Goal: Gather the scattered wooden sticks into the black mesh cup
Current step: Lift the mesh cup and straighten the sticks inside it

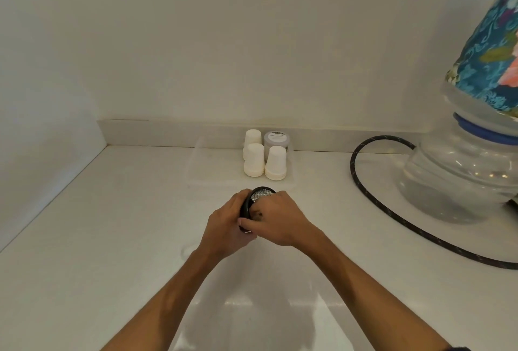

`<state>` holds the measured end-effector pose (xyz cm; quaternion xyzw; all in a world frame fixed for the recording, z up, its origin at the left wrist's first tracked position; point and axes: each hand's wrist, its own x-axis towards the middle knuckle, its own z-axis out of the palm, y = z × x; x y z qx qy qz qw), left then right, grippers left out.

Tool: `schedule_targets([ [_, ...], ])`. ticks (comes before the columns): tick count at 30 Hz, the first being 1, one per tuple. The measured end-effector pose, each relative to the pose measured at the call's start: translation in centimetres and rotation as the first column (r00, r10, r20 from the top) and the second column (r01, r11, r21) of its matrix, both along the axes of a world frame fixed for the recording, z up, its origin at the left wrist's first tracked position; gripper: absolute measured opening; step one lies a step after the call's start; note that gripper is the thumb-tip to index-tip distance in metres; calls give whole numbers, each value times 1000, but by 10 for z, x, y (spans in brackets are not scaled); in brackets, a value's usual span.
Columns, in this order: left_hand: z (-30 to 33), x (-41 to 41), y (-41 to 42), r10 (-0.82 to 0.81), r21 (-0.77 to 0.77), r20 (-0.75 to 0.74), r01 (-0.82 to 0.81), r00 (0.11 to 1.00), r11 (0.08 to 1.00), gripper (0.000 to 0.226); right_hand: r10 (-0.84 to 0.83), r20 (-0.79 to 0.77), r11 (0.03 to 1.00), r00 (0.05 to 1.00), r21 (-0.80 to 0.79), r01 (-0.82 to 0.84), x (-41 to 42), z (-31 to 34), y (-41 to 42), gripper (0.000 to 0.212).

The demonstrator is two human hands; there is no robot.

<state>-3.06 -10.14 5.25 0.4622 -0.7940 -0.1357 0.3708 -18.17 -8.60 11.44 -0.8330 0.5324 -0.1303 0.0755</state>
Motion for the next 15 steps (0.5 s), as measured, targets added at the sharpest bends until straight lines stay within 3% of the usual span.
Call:
schedule_targets([
  [4, -4, 2, -2, -14, -16, 27, 15, 1000, 1000, 85, -42, 41, 998, 998, -37, 44, -5, 9, -5, 42],
  [8, -5, 2, -2, -1, -21, 26, 2, 1000, 1000, 85, 70, -25, 998, 997, 9, -69, -8, 6, 1, 38],
  [10, -5, 2, -3, -5, -17, 19, 5, 1000, 1000, 86, 105, 20, 994, 994, 19, -106, -8, 3, 6, 33],
  [13, -4, 3, -4, 7, -25, 19, -6, 1000, 1000, 85, 33, 133, 996, 991, -92, -21, -16, 2, 5, 36],
  [15, -3, 3, -4, 7, -23, 11, -7, 1000, 1000, 85, 13, 78, 991, 997, -134, -3, -19, -1, 5, 44],
])
